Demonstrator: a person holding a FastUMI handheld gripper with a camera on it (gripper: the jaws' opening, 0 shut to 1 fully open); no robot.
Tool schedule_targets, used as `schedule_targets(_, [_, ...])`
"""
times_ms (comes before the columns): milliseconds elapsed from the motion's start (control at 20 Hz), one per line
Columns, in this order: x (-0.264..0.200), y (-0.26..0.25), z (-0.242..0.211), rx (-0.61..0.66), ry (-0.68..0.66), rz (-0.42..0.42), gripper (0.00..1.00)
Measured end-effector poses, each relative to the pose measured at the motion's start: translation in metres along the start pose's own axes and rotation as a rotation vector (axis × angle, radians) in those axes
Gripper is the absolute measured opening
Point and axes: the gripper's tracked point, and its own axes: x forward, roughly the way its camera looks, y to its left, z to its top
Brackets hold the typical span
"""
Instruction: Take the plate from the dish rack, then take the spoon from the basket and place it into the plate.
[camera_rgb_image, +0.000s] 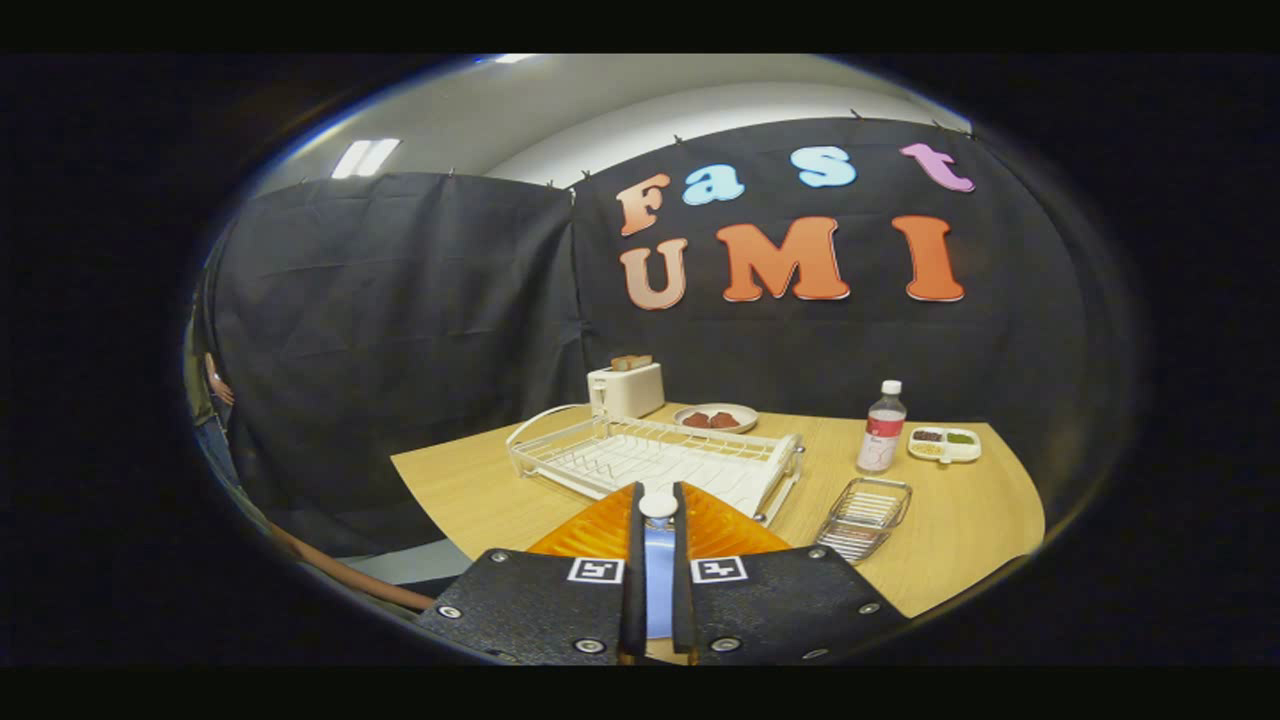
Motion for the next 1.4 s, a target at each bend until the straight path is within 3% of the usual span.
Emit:
schedule_targets(500, [0.021, 0.015, -0.053, -0.064, 0.074, 0.11, 0.12])
schedule_targets(700, [0.02, 0.002, -0.051, -0.046, 0.068, 0.083, 0.19])
schedule_targets(1000, [0.019, -0.017, -0.03, -0.013, 0.03, 0.009, 0.39])
schedule_targets(1150, [0.016, -0.029, -0.004, -0.023, -0.023, -0.049, 0.58])
schedule_targets(1400, [0.004, -0.054, 0.056, -0.002, -0.151, -0.181, 0.79])
